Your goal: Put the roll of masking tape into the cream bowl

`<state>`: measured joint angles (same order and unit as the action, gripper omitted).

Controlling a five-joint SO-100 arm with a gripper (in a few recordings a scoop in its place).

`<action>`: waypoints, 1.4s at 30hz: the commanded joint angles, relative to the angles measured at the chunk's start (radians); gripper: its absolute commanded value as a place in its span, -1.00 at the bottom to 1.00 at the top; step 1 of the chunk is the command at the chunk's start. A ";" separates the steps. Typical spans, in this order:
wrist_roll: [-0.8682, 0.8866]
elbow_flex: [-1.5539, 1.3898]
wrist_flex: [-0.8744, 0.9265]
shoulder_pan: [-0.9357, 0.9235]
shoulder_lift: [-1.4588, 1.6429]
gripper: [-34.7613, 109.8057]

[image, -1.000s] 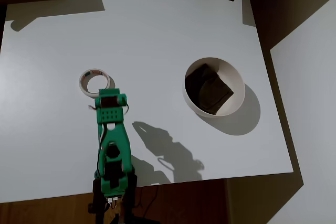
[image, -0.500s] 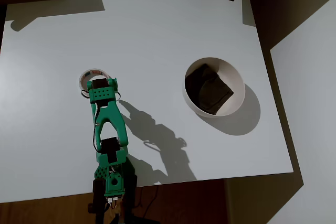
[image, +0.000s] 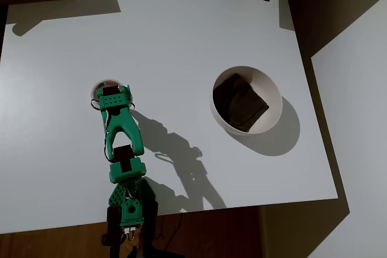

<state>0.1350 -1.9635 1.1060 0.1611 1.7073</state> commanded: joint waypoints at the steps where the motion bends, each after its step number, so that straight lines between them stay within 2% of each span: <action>1: 0.014 0.084 0.009 0.002 0.006 -0.25; 26: 0.029 0.126 -0.023 0.028 -0.235 -0.31; 35: 0.028 0.126 -0.035 0.046 -0.232 -0.52; 37: 0.028 0.126 -0.037 0.049 -0.232 -0.63; 42: 0.031 0.126 -0.043 0.054 -0.222 -0.63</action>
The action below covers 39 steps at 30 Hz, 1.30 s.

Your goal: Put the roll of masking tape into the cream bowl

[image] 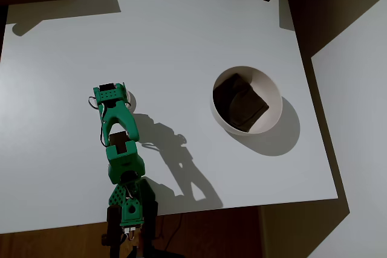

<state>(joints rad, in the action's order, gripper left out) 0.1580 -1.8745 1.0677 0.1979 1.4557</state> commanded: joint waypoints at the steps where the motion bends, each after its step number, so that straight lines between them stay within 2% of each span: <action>1: 0.009 0.037 -0.005 0.018 0.041 -0.63; 5: 0.014 0.037 0.009 0.025 0.164 -0.63; 11: 0.025 0.038 0.100 0.029 0.511 -0.63; 21: 0.021 0.044 0.279 -0.069 1.015 -0.64; 29: 0.003 0.150 0.382 -0.339 1.181 -0.64; 39: -0.051 0.428 0.397 -0.747 0.965 -0.64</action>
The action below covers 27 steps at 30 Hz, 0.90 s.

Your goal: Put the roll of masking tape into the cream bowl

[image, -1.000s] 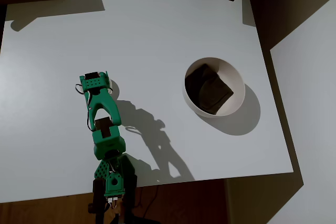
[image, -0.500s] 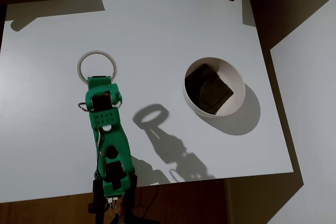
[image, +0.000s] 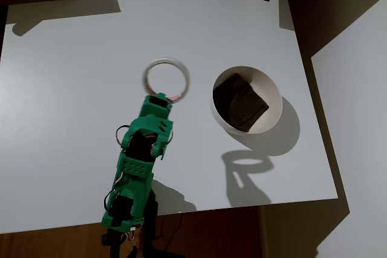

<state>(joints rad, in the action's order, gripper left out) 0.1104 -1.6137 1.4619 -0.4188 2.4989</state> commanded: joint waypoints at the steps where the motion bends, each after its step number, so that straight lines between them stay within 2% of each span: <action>1: 0.000 0.204 0.002 -0.169 -0.118 -0.64; 13: 0.023 0.669 -0.011 -0.449 -0.676 -0.64; 27: 0.026 1.081 -0.081 -0.615 -1.200 -0.64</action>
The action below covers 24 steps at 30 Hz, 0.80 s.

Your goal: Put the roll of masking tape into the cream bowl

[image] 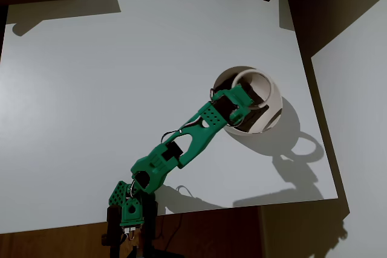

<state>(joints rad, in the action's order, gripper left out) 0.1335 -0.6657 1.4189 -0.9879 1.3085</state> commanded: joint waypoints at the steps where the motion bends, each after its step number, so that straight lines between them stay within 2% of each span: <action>1: 0.000 0.150 -0.051 -0.055 -0.037 -0.64; 14: -0.067 0.218 -0.117 -0.046 -0.314 -0.64; 21: -0.051 0.262 -0.077 -0.017 -0.348 -0.64; 24: -0.035 0.262 -0.084 -0.017 -0.344 -0.51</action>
<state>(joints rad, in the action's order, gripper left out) 0.0767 -0.5047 1.3284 -0.9986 0.9066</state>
